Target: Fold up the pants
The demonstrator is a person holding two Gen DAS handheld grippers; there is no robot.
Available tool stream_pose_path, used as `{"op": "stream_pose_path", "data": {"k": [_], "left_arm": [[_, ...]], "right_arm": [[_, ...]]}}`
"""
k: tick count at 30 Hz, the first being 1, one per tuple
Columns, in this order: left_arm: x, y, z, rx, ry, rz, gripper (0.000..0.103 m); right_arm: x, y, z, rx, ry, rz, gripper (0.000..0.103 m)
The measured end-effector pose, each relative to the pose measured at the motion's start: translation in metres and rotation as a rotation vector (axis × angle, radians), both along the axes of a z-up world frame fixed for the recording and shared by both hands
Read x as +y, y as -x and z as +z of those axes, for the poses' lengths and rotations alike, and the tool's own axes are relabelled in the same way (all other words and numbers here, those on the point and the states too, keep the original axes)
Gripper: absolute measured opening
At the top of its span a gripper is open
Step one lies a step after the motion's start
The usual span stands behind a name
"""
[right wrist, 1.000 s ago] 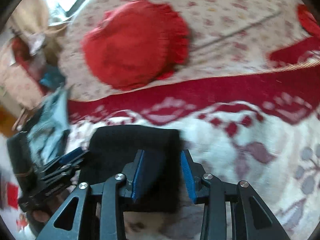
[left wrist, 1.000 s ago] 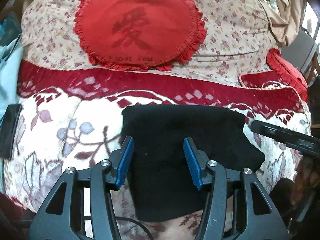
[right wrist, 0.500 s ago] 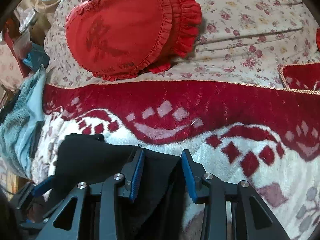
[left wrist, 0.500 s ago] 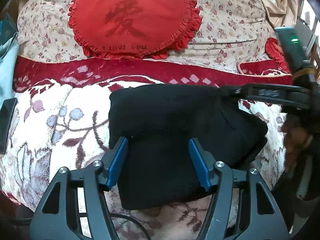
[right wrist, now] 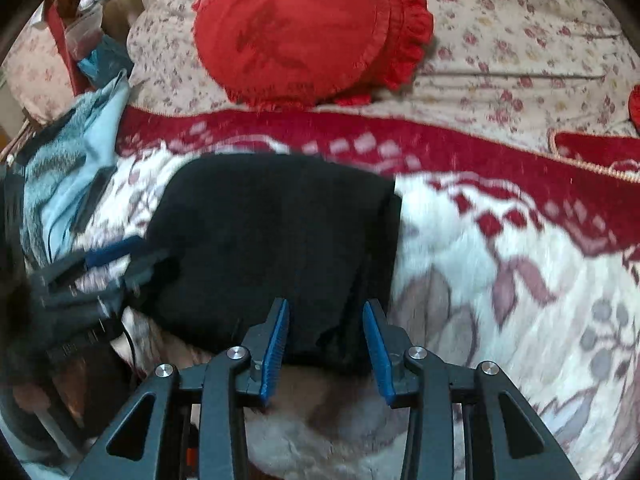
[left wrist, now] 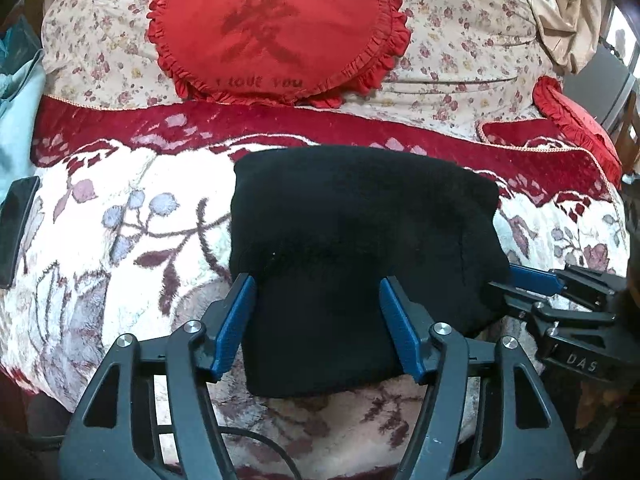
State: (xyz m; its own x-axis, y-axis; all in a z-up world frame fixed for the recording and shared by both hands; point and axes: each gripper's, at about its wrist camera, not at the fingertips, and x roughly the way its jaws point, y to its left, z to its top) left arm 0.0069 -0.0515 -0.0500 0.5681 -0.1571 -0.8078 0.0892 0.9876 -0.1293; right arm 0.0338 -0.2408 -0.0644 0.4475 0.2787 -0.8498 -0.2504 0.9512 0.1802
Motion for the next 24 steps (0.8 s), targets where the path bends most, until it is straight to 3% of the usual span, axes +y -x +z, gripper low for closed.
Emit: {"op": "stream_pose_path", "data": {"k": [3, 8, 13, 18, 21, 24], "left_arm": [[-0.002, 0.002, 0.000, -0.005, -0.014, 0.002, 0.067], [0.002, 0.004, 0.003, 0.011, 0.000, 0.018, 0.067], [0.014, 0.001, 0.009, 0.025, 0.045, 0.042, 0.067], [0.031, -0.005, 0.008, 0.051, 0.125, 0.051, 0.074], [0.042, -0.011, 0.006, 0.057, 0.189, 0.058, 0.078], [0.050, -0.019, 0.001, 0.074, 0.239, 0.060, 0.078]], "right_arm": [[-0.007, -0.001, -0.005, -0.006, -0.024, -0.022, 0.047], [-0.013, 0.000, 0.004, 0.000, -0.078, -0.034, 0.047], [-0.022, -0.005, 0.017, -0.042, -0.194, -0.058, 0.048], [-0.028, -0.025, -0.003, -0.001, -0.274, -0.080, 0.048], [-0.035, -0.033, -0.011, -0.018, -0.326, -0.092, 0.063], [-0.040, -0.043, -0.024, 0.024, -0.381, -0.088, 0.067]]}}
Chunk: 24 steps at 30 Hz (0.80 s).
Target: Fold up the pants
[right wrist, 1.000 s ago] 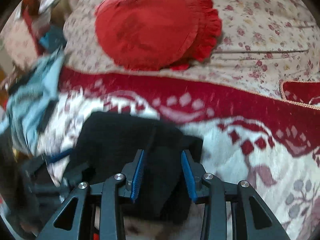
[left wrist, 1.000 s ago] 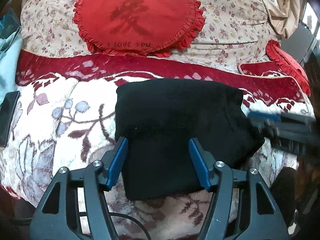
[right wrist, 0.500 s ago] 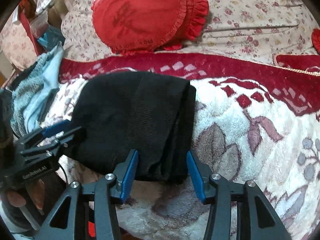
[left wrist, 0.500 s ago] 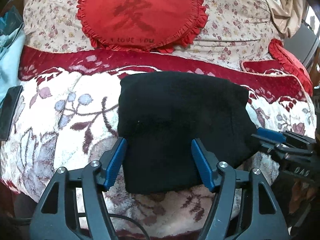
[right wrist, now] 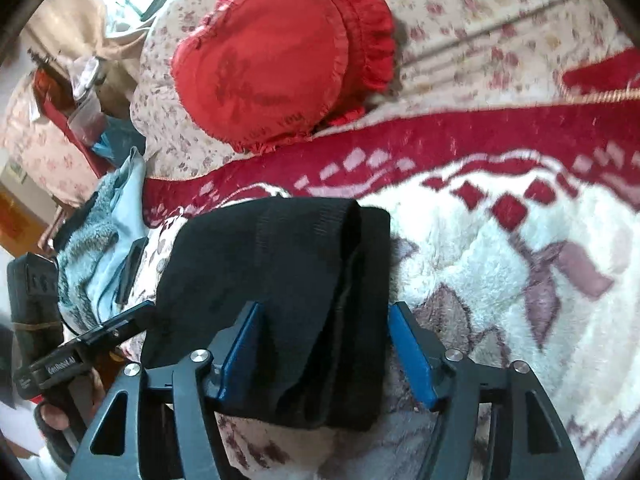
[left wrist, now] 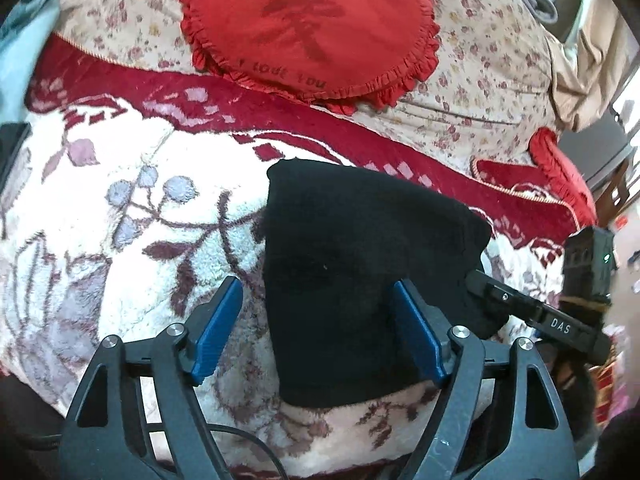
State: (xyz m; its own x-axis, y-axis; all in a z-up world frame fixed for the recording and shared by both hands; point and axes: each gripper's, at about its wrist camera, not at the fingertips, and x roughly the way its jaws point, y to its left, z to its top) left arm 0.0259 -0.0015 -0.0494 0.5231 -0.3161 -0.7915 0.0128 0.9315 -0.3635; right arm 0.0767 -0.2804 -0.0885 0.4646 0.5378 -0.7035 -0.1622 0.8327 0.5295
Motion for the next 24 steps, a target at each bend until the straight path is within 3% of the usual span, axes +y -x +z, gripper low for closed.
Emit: {"op": "stream_pose_path", "data": {"k": [5, 8, 11, 13, 19, 24], "left_arm": [[-0.010, -0.011, -0.017, 0.041, 0.044, -0.043, 0.078], [-0.023, -0.015, -0.024, 0.041, 0.030, -0.066, 0.080], [-0.025, -0.016, -0.019, 0.028, 0.031, -0.070, 0.075], [-0.025, -0.017, -0.008, -0.001, 0.025, -0.091, 0.064], [-0.023, -0.044, 0.032, -0.104, -0.032, -0.103, 0.063], [-0.018, -0.087, 0.014, -0.065, -0.064, -0.083, 0.063]], "right_arm": [[0.002, -0.013, -0.011, -0.002, -0.086, 0.021, 0.071], [0.008, -0.017, -0.011, -0.009, -0.083, 0.029, 0.074], [0.009, -0.016, -0.006, -0.024, -0.074, 0.019, 0.060], [0.008, -0.016, 0.002, -0.038, -0.079, 0.011, 0.054], [0.014, -0.034, 0.034, -0.125, -0.104, 0.010, 0.051], [0.022, -0.072, 0.033, -0.127, -0.089, -0.016, 0.051]]}}
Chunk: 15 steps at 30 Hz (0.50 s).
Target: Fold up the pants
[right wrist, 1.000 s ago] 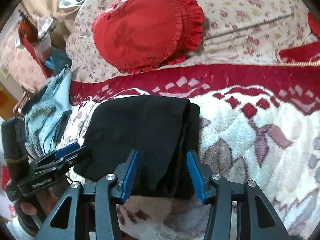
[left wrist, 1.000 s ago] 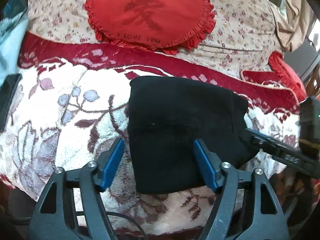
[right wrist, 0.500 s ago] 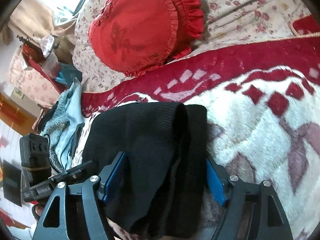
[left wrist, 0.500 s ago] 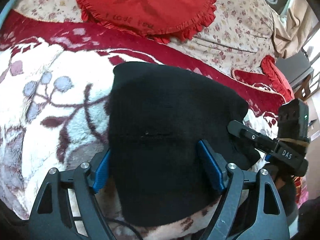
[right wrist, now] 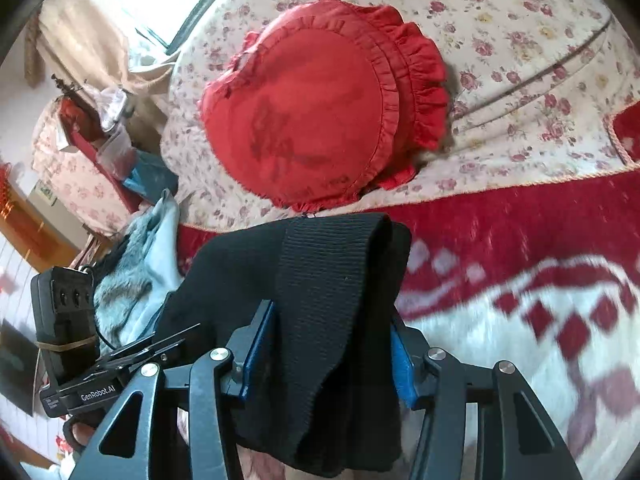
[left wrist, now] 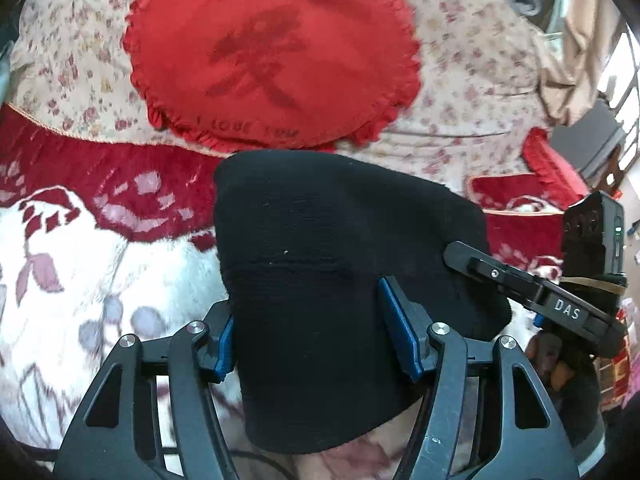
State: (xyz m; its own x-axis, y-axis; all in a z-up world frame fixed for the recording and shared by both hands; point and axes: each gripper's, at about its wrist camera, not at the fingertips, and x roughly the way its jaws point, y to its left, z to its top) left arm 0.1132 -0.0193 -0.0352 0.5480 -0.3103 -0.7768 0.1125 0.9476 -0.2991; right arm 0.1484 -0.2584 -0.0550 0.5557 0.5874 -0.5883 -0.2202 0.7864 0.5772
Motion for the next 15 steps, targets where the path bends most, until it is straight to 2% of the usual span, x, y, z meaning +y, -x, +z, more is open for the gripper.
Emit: {"op": "stream_pose_path", "data": {"k": [2, 3, 5, 8, 11, 15], "left_arm": [[0.002, -0.015, -0.022, 0.061, -0.025, 0.017, 0.063], [0.003, -0.015, -0.027, 0.064, -0.025, 0.018, 0.067], [0.006, -0.013, -0.030, 0.051, -0.019, 0.025, 0.074], [0.009, -0.007, -0.027, 0.048, -0.024, 0.037, 0.076], [0.013, 0.005, -0.016, 0.017, -0.050, 0.073, 0.076], [0.009, 0.015, -0.013, -0.008, -0.110, 0.094, 0.076]], "right_arm": [[0.004, -0.014, -0.014, 0.039, 0.050, -0.003, 0.052], [0.007, -0.020, -0.023, 0.071, 0.101, -0.002, 0.053], [0.007, -0.020, -0.029, 0.071, 0.125, 0.001, 0.055], [0.000, -0.010, -0.020, 0.053, 0.166, -0.018, 0.056], [-0.002, 0.003, 0.001, 0.011, 0.217, -0.034, 0.056], [0.017, 0.022, 0.026, -0.066, 0.255, 0.026, 0.053]]}}
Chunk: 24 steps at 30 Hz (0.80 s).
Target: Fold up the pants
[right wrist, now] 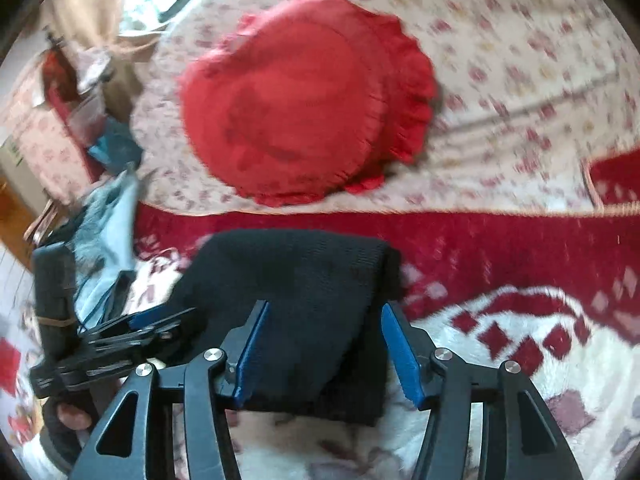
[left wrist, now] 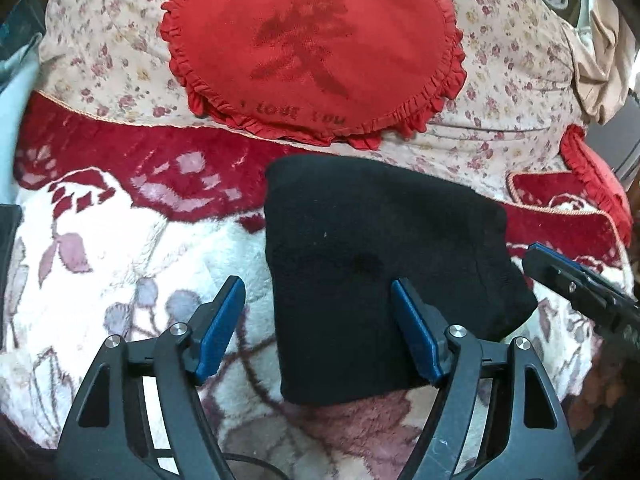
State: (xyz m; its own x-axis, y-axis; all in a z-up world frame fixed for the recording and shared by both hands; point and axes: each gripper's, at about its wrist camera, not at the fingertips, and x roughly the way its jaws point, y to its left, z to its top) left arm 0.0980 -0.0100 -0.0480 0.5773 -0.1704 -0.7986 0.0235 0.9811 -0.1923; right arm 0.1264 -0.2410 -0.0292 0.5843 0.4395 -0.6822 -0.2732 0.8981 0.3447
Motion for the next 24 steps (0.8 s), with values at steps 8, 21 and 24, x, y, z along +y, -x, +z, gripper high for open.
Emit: {"op": "stream_pose_path", "data": {"k": [8, 21, 24], "left_arm": [[-0.013, 0.021, 0.012, -0.042, -0.074, 0.025, 0.076], [-0.022, 0.059, 0.038, -0.132, -0.201, 0.071, 0.076], [-0.018, 0.065, 0.042, -0.136, -0.181, 0.085, 0.076]], "right_arm": [[0.034, 0.006, -0.022, 0.033, 0.173, 0.026, 0.049], [0.042, 0.036, 0.015, -0.034, 0.183, -0.049, 0.049], [0.039, 0.037, 0.015, -0.027, 0.180, -0.064, 0.049]]}}
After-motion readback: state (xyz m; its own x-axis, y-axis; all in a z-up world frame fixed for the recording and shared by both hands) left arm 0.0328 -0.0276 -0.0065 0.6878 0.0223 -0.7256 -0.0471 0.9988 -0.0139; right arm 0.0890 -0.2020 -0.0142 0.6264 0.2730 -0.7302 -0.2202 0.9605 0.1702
